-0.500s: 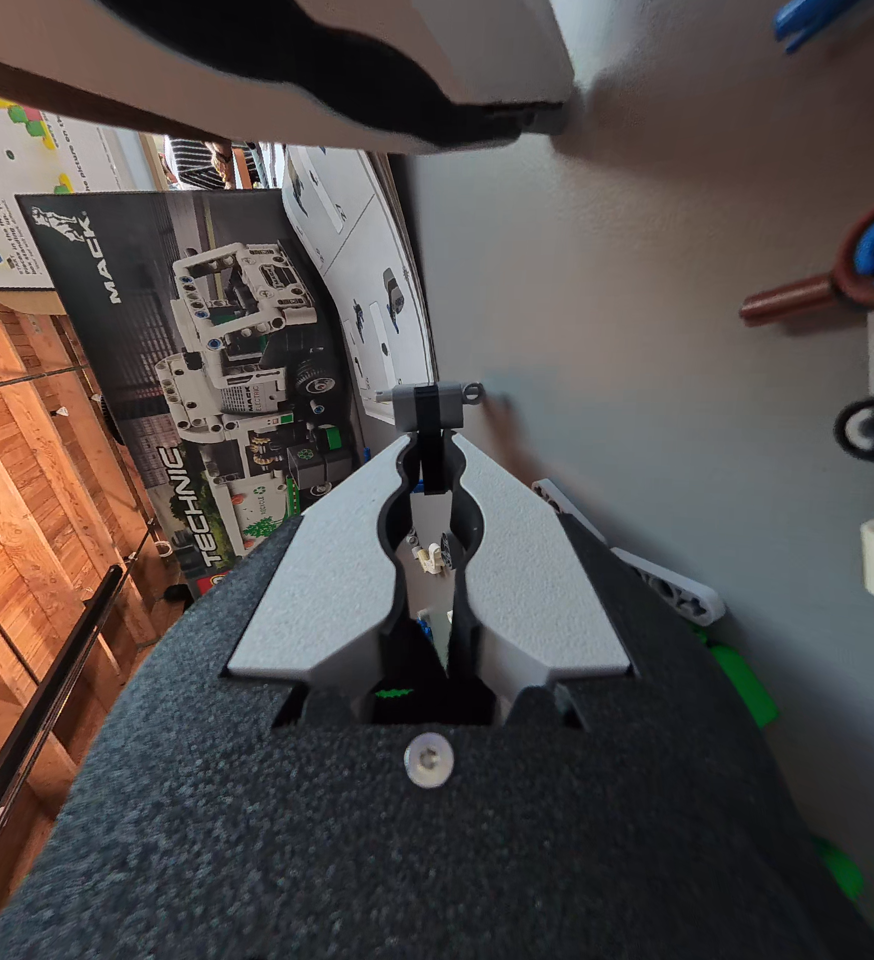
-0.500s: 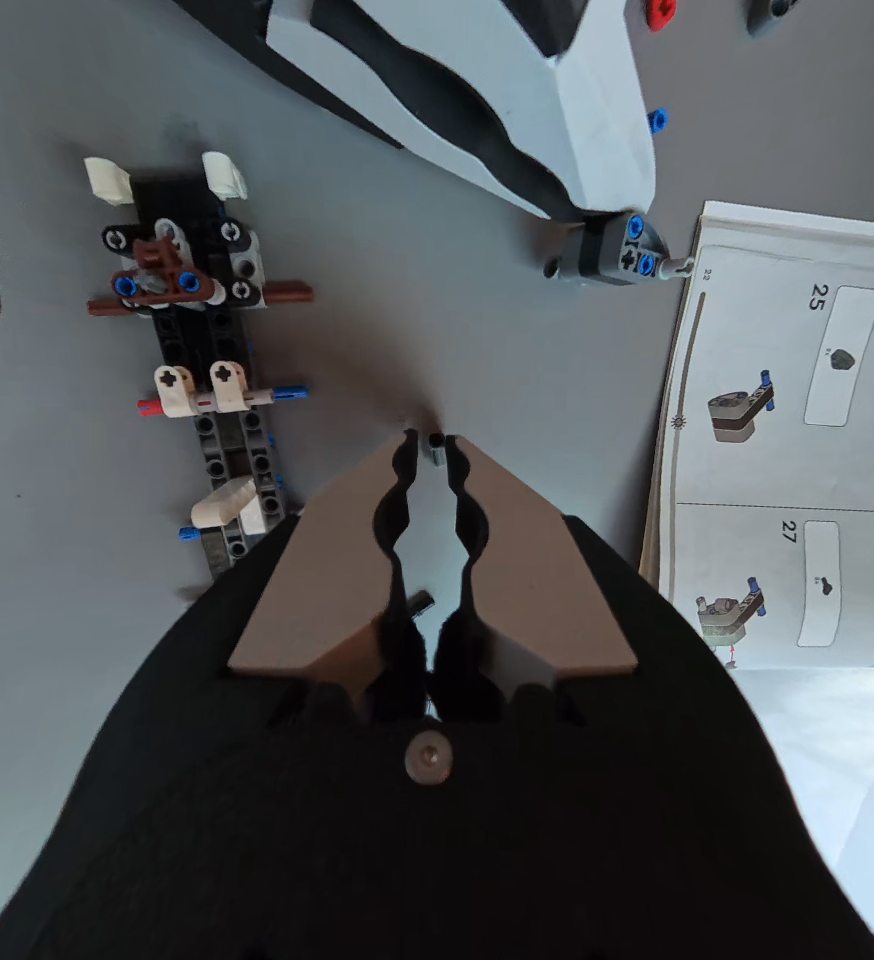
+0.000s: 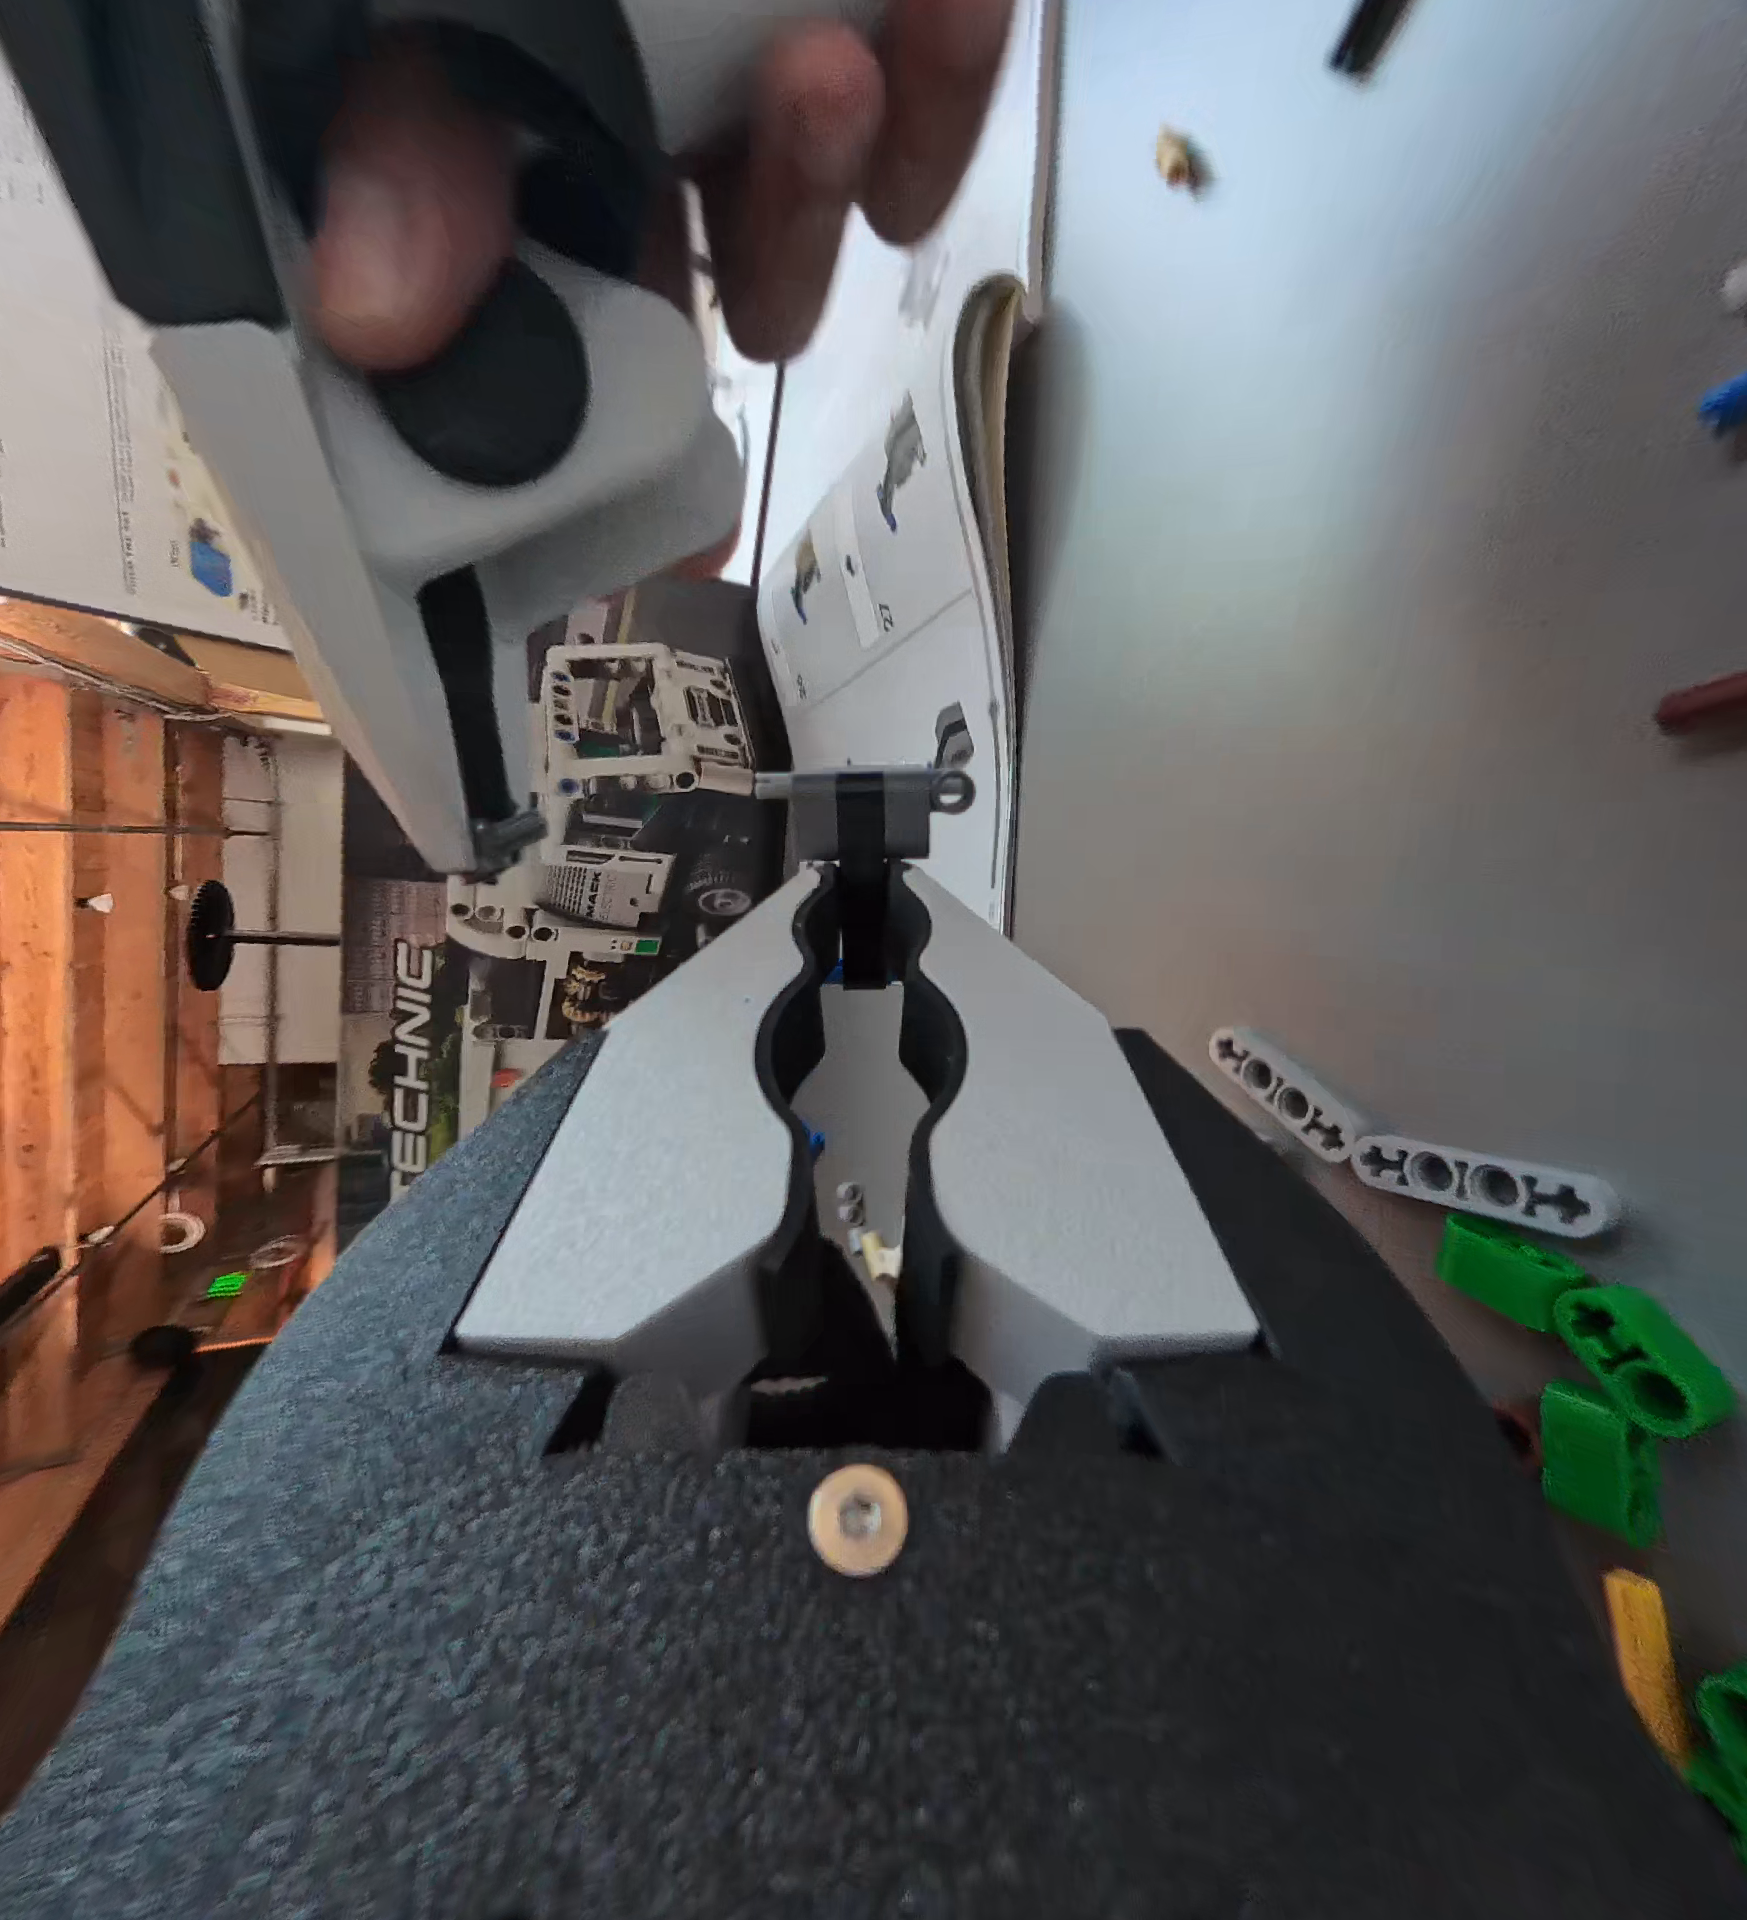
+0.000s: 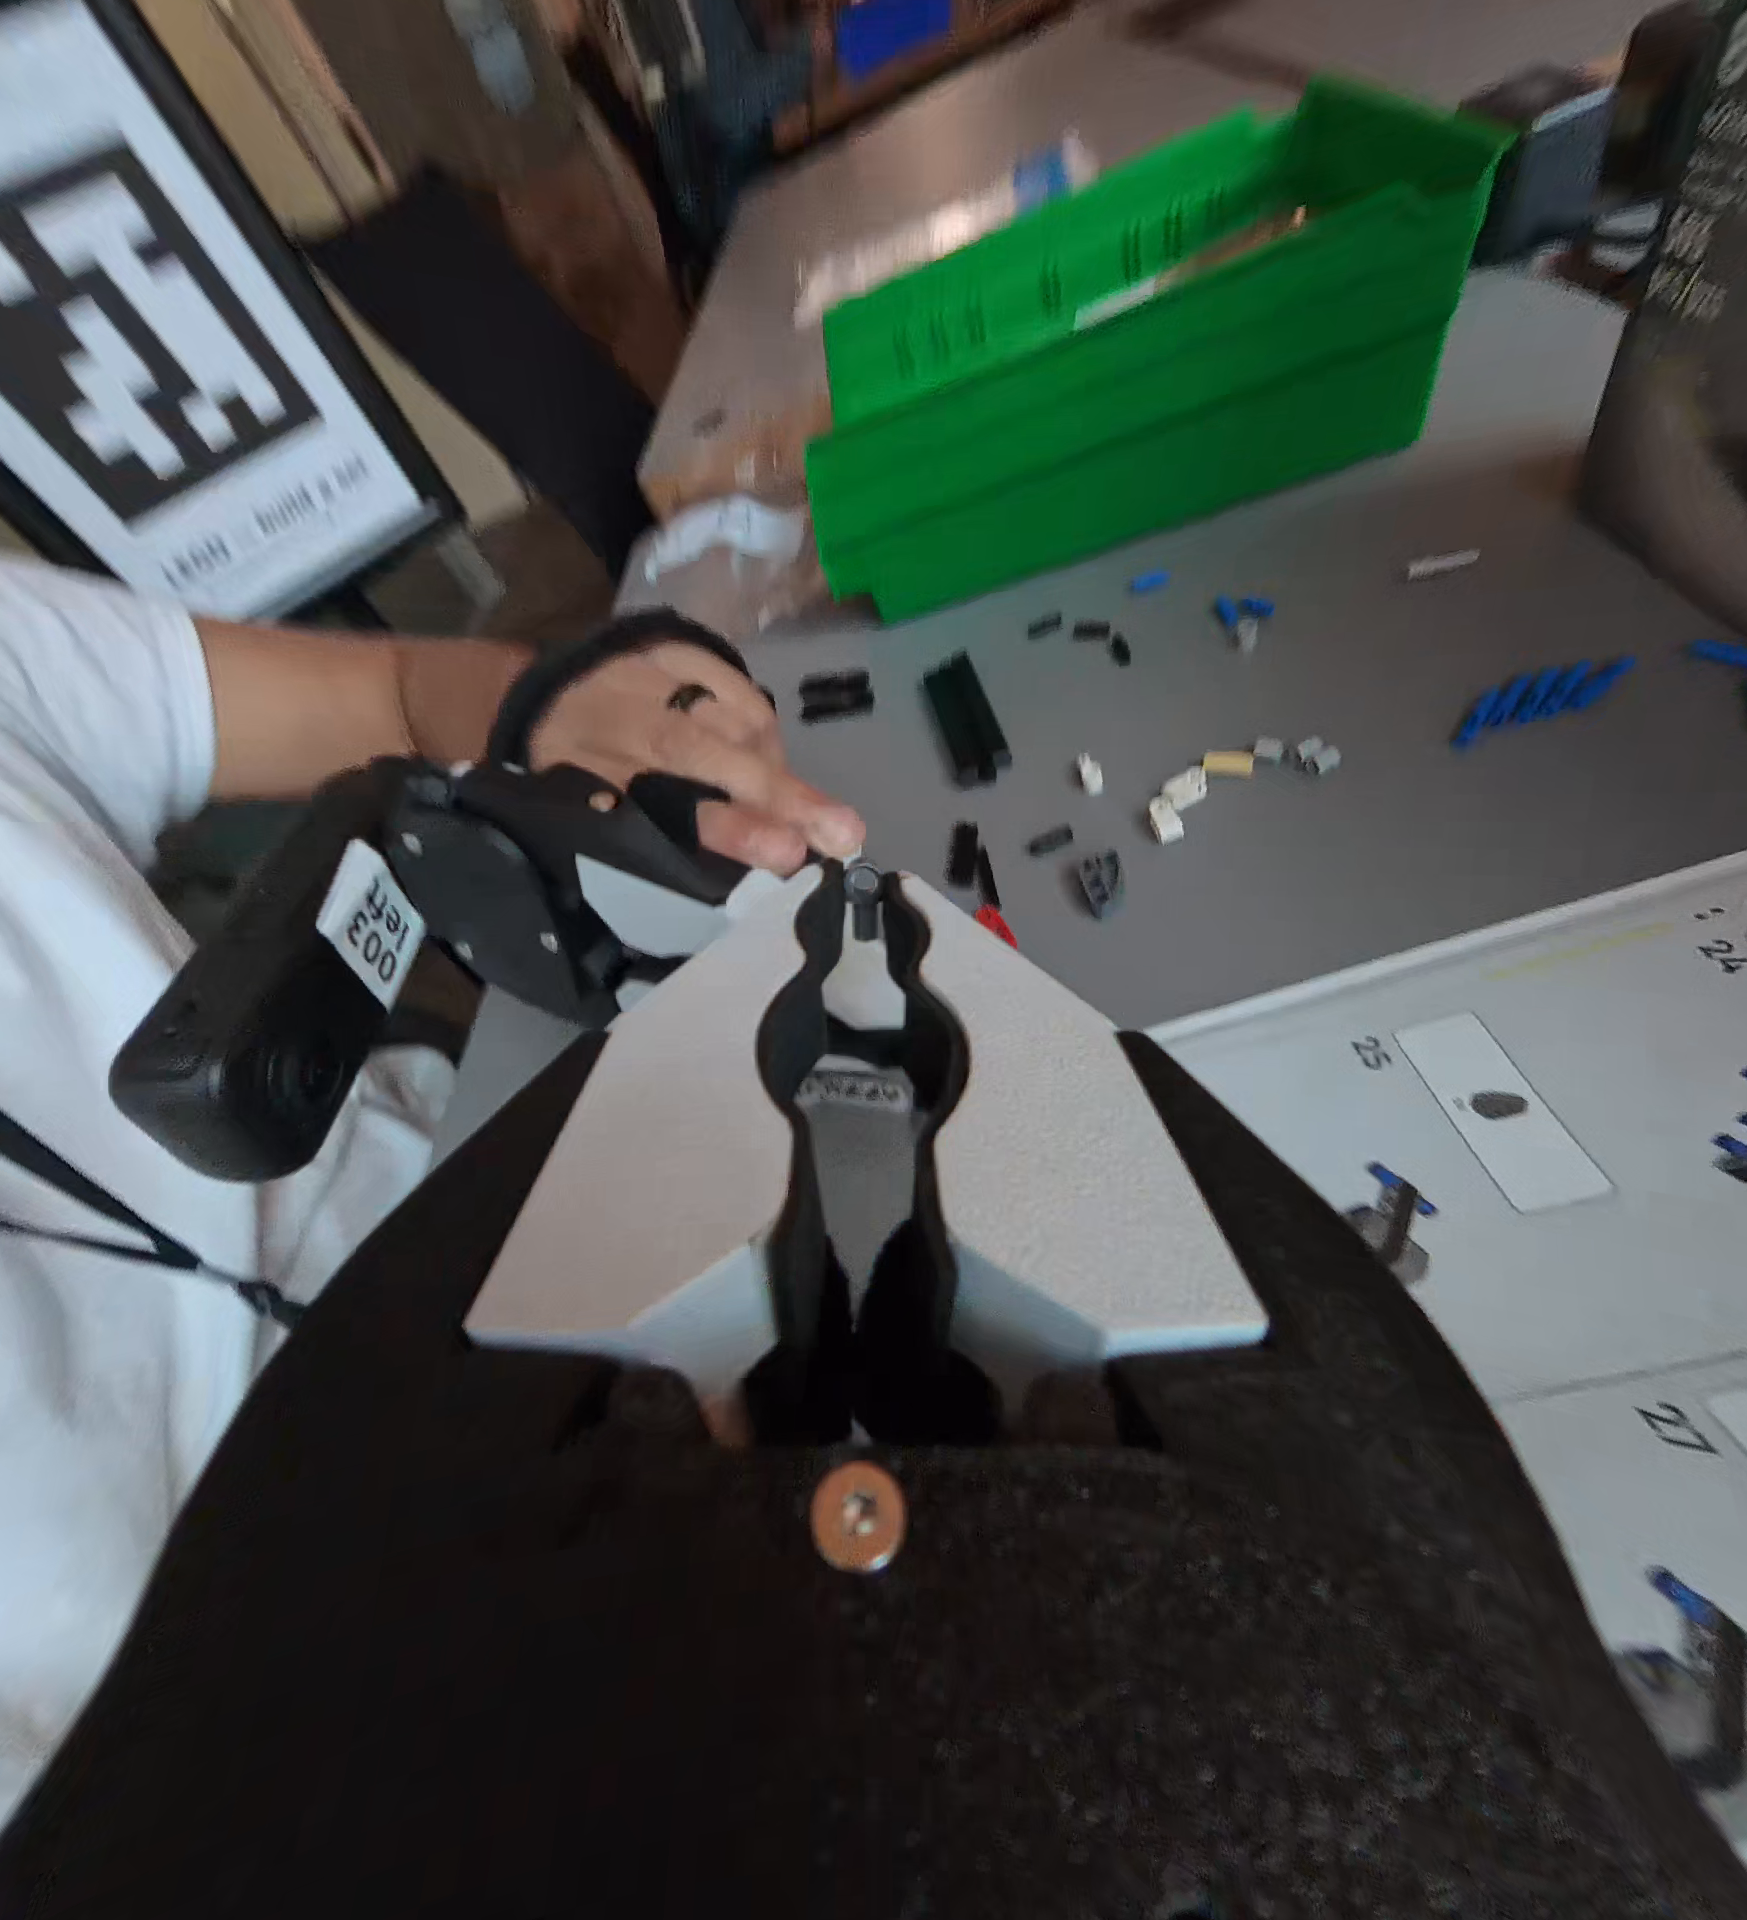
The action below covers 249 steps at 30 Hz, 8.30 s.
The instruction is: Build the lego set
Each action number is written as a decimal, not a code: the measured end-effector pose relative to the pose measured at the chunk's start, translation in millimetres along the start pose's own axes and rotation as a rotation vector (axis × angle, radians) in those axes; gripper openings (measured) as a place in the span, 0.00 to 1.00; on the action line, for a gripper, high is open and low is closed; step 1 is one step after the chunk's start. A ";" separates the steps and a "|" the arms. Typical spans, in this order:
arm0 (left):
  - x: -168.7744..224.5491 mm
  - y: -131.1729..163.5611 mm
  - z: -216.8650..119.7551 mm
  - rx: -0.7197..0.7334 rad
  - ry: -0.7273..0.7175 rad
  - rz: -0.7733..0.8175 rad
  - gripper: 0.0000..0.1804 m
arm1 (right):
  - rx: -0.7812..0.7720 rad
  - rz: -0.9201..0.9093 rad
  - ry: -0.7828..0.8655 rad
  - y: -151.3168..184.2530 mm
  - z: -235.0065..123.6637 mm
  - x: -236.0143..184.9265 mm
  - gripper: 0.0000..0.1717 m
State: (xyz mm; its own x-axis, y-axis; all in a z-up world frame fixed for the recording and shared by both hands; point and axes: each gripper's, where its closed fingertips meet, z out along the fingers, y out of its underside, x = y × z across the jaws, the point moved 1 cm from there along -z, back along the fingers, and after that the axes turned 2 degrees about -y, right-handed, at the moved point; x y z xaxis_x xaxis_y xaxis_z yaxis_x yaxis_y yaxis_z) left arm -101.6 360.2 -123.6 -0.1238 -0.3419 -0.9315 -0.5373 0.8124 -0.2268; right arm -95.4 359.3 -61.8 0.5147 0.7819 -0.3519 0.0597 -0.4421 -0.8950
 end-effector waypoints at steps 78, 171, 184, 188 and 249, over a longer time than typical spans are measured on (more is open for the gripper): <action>-33.6 -60.9 -64.8 0.747 0.111 -0.334 0.03 | 0.383 0.345 -0.683 -0.2 -21.7 -68.4 0.03; -52.2 -29.8 -38.5 0.676 0.635 -1.104 0.06 | 0.601 -0.057 -0.151 -15.2 -17.8 -33.1 0.03; -58.3 -15.2 -21.8 0.458 0.063 -0.709 0.14 | 0.724 0.329 -0.057 -9.8 -9.4 -5.6 0.03; -57.5 -23.4 -29.2 0.454 -0.041 -0.582 0.12 | 0.717 0.389 -0.101 -9.3 -5.4 -10.3 0.03; -52.5 -25.8 -38.9 0.452 -0.065 -0.364 0.01 | 0.229 0.216 -0.211 10.0 -5.8 -27.9 0.14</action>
State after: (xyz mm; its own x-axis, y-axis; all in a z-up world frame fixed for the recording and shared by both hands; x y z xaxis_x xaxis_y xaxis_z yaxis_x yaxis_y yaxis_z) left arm -113.7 338.8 -57.8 0.0615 -0.6189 -0.7830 -0.1249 0.7736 -0.6213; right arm -104.2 330.5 -59.3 0.3058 0.7653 -0.5664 -0.2357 -0.5155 -0.8238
